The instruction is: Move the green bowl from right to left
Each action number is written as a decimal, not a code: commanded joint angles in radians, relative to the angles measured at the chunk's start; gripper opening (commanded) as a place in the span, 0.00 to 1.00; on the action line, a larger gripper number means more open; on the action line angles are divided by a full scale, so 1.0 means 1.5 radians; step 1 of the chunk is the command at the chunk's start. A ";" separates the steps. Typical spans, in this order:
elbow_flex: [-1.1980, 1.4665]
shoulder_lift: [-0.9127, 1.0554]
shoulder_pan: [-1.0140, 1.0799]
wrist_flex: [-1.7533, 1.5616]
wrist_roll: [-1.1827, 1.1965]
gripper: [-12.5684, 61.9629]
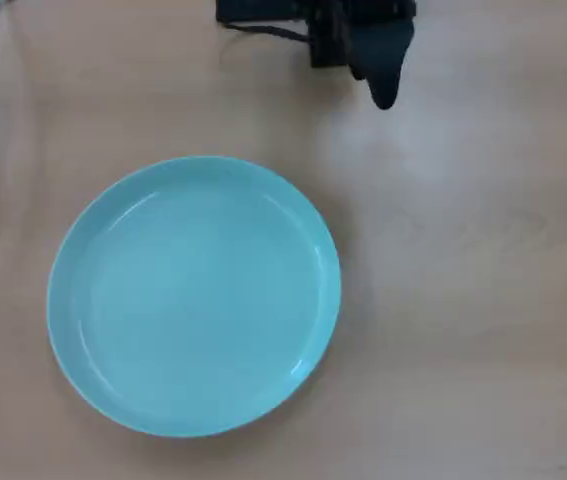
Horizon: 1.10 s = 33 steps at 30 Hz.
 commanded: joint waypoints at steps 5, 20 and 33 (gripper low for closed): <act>-0.095 0.022 0.062 0.017 0.097 0.79; -0.221 -0.187 0.254 0.120 0.251 0.79; -0.242 -0.294 0.319 0.102 0.249 0.80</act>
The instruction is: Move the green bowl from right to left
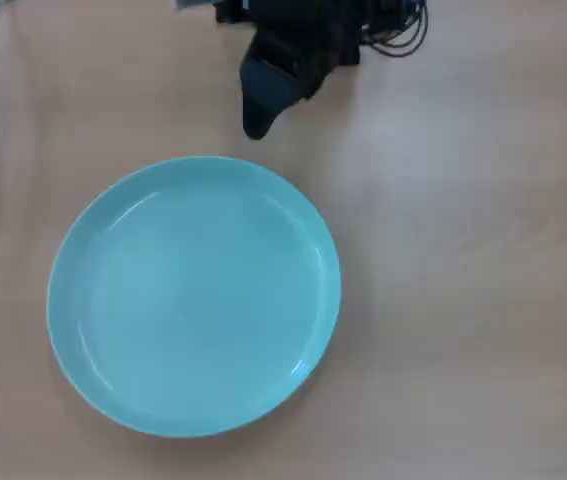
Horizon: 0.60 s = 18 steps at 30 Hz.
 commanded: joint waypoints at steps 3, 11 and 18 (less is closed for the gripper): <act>-0.073 -0.074 0.005 0.000 0.004 0.80; -0.072 -0.181 0.006 -0.019 0.003 0.79; -0.071 -0.271 0.007 -0.069 -0.002 0.80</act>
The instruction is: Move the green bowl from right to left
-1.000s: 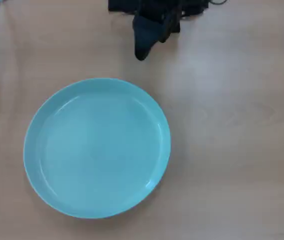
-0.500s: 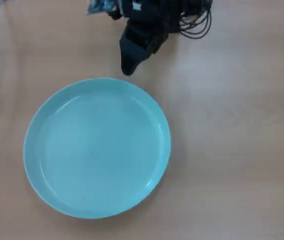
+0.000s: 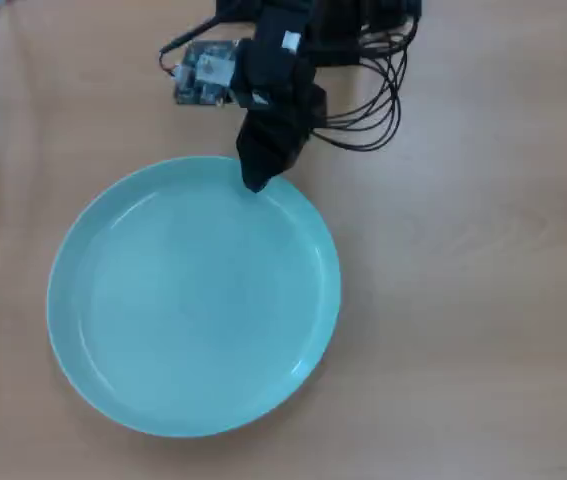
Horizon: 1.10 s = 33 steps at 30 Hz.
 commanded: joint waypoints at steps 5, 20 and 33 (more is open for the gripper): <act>-0.062 -0.041 0.007 -0.085 -0.036 0.80; -0.073 -0.111 0.039 -0.130 -0.144 0.79; -0.071 -0.127 0.050 -0.152 -0.141 0.47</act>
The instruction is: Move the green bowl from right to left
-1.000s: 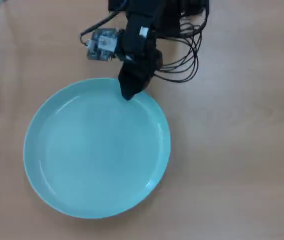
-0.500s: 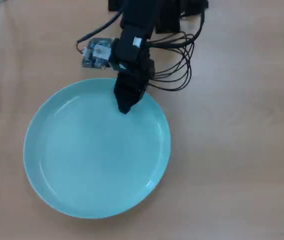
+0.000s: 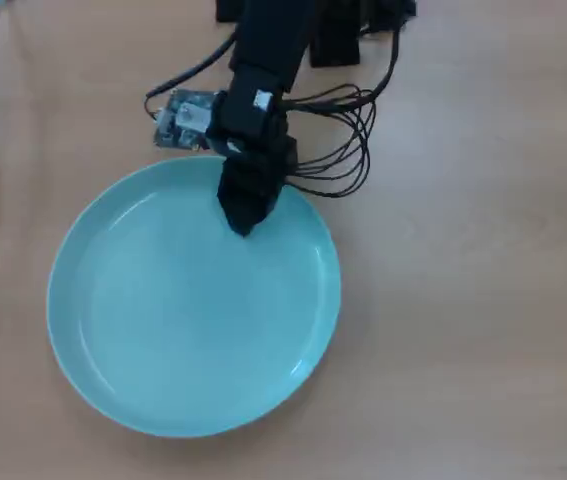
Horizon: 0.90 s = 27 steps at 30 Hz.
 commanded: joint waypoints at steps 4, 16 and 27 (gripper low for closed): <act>-0.027 0.002 0.003 0.000 -0.001 0.29; -0.027 -0.030 -0.009 -0.012 -0.003 0.06; -0.028 -0.031 -0.143 -0.012 -0.047 0.06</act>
